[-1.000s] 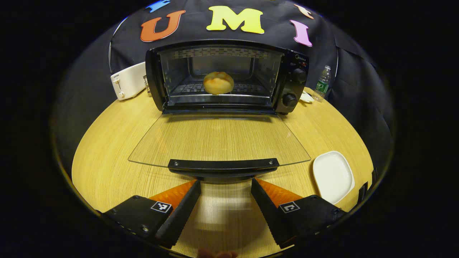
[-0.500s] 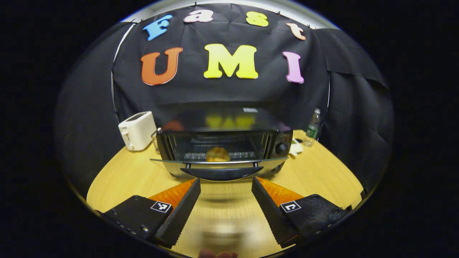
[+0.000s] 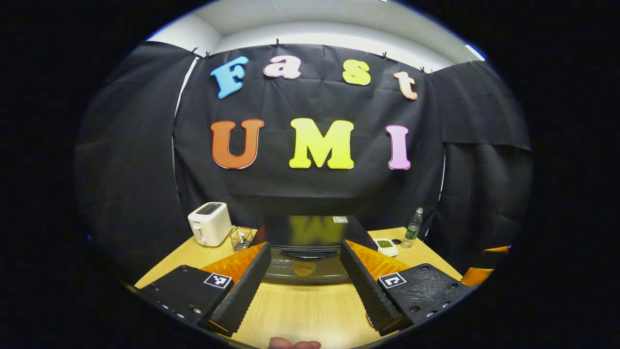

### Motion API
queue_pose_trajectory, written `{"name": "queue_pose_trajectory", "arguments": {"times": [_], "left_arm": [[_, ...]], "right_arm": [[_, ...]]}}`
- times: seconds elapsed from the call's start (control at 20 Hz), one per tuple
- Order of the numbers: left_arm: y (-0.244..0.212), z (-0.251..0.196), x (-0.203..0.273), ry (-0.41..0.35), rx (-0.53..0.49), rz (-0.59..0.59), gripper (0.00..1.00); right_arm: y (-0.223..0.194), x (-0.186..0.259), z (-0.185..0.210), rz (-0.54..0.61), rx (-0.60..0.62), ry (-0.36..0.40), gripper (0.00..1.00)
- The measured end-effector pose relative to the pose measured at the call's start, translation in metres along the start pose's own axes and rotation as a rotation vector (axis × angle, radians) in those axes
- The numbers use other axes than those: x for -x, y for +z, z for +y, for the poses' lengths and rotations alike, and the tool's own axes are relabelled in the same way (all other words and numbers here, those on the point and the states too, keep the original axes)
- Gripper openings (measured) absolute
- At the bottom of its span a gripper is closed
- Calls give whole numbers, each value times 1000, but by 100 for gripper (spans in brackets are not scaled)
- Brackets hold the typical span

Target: Open the electric oven with the left hand, put the food in, and close the electric oven.

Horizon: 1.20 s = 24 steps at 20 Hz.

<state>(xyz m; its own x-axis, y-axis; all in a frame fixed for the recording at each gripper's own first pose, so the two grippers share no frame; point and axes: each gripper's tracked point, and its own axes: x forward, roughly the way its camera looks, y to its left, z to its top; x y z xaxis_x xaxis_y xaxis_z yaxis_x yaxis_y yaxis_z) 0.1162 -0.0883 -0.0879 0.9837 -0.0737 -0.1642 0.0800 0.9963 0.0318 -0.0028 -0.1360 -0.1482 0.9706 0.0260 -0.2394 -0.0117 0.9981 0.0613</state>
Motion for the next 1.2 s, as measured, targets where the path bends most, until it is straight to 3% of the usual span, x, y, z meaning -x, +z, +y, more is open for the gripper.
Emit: {"name": "queue_pose_trajectory", "arguments": {"times": [0.25,0.4,0.5,0.6,0.65,0.7,0.75,0.8,1.05,1.2], "left_arm": [[54,8,74,-17,27,-95,94],[63,26,120,-10,48,-103,94],[65,41,152,2,55,-110,94],[62,54,182,14,64,-112,93],[59,60,197,19,69,-113,83],[58,65,212,22,71,-116,82],[55,70,225,25,68,-116,82],[51,72,236,22,66,-119,92],[34,79,275,28,65,-117,92],[29,78,288,29,66,-119,92]], "right_arm": [[43,18,24,-109,22,-25,96],[56,42,52,-139,36,-29,100],[61,64,75,-150,36,-27,96],[59,87,101,-148,37,-11,96],[58,98,112,-149,42,-1,96],[57,110,123,-152,45,7,96],[53,122,133,-155,51,14,96],[50,133,138,-155,57,7,96],[23,182,161,-132,56,3,100],[13,197,166,-126,70,5,96]]}}
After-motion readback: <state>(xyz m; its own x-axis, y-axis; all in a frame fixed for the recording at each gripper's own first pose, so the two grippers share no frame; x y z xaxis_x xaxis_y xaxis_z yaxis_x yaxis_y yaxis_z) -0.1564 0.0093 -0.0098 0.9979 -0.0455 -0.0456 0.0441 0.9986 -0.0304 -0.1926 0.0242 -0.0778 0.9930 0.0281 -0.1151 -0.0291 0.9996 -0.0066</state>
